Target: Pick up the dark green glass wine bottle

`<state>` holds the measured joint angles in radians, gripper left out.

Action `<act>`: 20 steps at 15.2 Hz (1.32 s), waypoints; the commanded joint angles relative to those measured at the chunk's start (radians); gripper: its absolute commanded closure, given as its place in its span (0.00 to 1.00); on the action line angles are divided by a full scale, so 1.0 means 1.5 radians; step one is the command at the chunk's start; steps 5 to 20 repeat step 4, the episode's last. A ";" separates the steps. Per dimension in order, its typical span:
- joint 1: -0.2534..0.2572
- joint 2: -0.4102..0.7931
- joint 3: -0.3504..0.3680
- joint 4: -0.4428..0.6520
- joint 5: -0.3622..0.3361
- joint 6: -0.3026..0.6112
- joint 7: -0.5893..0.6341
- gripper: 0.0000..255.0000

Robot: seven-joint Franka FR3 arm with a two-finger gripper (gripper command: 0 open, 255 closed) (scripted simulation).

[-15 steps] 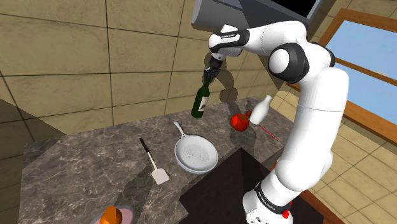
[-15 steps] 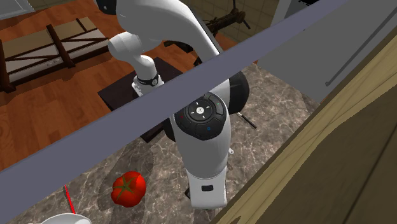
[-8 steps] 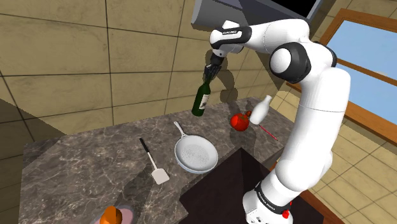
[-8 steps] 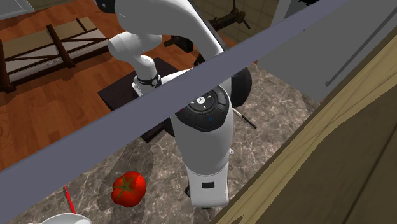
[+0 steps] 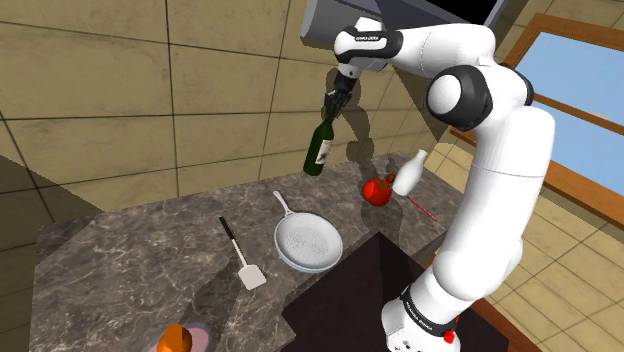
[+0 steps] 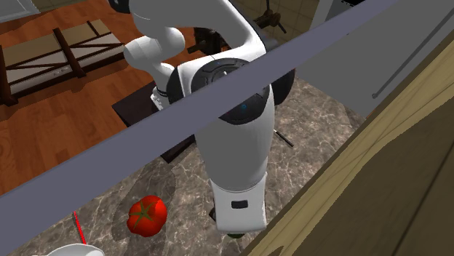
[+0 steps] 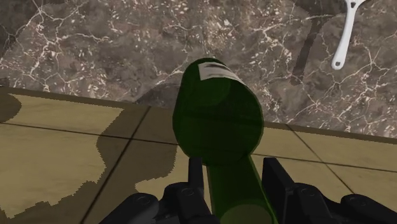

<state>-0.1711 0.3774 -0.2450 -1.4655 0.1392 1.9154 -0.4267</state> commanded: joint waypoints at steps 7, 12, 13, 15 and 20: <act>-0.003 0.002 -0.001 0.033 0.000 -0.030 0.001 1.00; -0.003 0.002 -0.001 0.033 0.000 -0.030 0.001 1.00; -0.003 0.002 -0.001 0.033 0.000 -0.030 0.001 1.00; -0.003 0.002 -0.001 0.033 0.000 -0.030 0.001 1.00; -0.003 0.002 -0.001 0.033 0.000 -0.030 0.001 1.00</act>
